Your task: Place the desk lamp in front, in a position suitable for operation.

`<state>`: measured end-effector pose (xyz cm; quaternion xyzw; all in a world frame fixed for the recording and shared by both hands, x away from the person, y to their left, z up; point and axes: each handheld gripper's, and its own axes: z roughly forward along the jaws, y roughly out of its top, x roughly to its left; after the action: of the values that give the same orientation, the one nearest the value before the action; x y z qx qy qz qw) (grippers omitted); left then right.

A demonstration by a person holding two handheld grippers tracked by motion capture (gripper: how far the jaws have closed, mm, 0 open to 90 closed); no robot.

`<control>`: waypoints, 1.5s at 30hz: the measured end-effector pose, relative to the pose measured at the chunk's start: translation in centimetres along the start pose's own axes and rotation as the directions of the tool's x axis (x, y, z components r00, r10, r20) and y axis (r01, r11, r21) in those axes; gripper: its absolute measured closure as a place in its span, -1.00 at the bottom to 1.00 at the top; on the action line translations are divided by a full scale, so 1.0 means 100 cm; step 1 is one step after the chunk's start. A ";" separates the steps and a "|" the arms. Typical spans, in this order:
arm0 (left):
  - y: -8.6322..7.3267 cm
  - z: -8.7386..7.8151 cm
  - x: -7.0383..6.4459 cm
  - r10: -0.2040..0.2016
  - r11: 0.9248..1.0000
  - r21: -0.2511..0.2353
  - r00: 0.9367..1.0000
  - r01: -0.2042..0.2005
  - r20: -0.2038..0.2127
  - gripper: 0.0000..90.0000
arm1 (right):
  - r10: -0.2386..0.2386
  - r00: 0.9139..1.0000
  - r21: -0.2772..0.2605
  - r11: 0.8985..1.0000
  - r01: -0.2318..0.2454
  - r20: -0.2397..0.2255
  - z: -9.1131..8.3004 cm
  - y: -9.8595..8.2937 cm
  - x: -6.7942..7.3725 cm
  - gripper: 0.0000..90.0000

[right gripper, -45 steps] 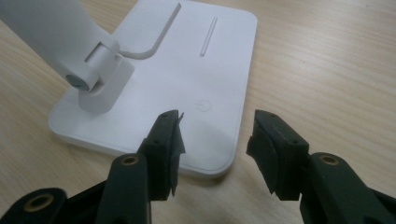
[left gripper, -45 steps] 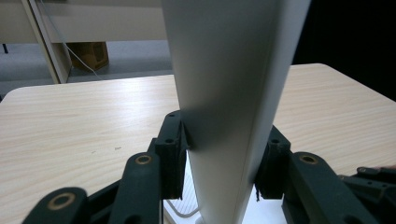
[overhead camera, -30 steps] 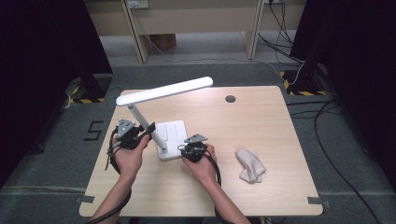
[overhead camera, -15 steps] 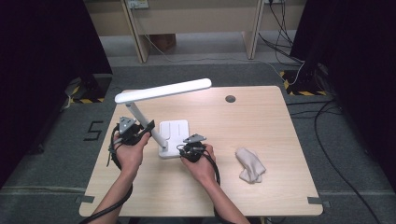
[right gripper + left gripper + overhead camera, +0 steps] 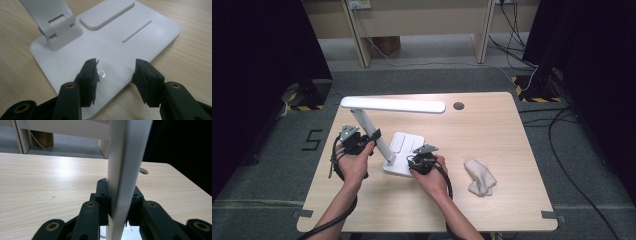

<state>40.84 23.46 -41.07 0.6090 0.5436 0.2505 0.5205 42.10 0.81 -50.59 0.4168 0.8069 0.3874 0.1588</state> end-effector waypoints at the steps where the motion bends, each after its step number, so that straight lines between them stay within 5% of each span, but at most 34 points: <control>1: 0.001 0.000 -0.002 0.000 1.000 0.001 1.000 0.000 0.008 0.69 | 0.002 1.000 0.000 1.000 -0.002 0.006 -0.005 0.000 -0.003 0.19; 6: 0.007 0.001 -0.018 0.018 1.000 0.006 0.999 -0.018 0.041 0.69 | -0.017 1.000 0.011 1.000 0.017 0.010 -0.018 0.002 -0.010 0.19; 14: 0.009 0.006 -0.047 0.070 0.998 0.000 0.995 -0.070 0.066 0.69 | 0.013 0.999 0.008 1.000 -0.014 0.043 -0.058 -0.004 -0.040 0.20; 18: 0.004 0.004 -0.059 0.085 0.996 -0.009 0.993 -0.084 0.078 0.69 | 0.037 0.999 0.027 0.999 -0.038 0.019 -0.078 -0.019 -0.050 0.27; 26: -0.006 0.002 -0.066 0.100 0.995 -0.013 0.991 -0.099 0.084 0.69 | 0.023 1.000 0.098 0.995 -0.023 0.007 -0.083 -0.037 -0.049 0.57; 37: -0.025 -0.010 -0.066 0.099 0.995 0.010 0.989 -0.100 0.110 0.67 | -0.004 1.000 0.129 0.992 0.001 0.025 -0.081 -0.045 -0.044 0.63; 45: -0.033 -0.032 -0.068 0.156 0.987 0.018 0.974 -0.161 0.166 0.51 | -0.017 0.999 0.140 0.990 0.010 0.045 -0.081 -0.048 -0.045 0.76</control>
<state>34.81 17.86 -41.22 0.6770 0.4525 0.2317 0.5321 37.44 -8.46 -49.28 0.4302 0.8310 0.3190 0.1501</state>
